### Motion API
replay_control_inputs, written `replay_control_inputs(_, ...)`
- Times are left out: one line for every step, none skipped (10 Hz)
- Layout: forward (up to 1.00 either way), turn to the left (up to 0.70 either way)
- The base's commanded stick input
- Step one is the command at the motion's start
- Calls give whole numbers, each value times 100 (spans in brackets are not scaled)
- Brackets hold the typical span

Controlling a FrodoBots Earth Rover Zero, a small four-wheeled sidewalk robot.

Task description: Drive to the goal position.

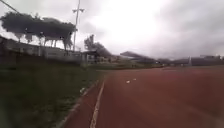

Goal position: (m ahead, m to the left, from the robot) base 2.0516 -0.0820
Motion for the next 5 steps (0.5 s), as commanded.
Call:
replay_control_inputs(70, 0)
replay_control_inputs(70, 0)
replay_control_inputs(70, 0)
replay_control_inputs(70, 0)
replay_control_inputs(70, 0)
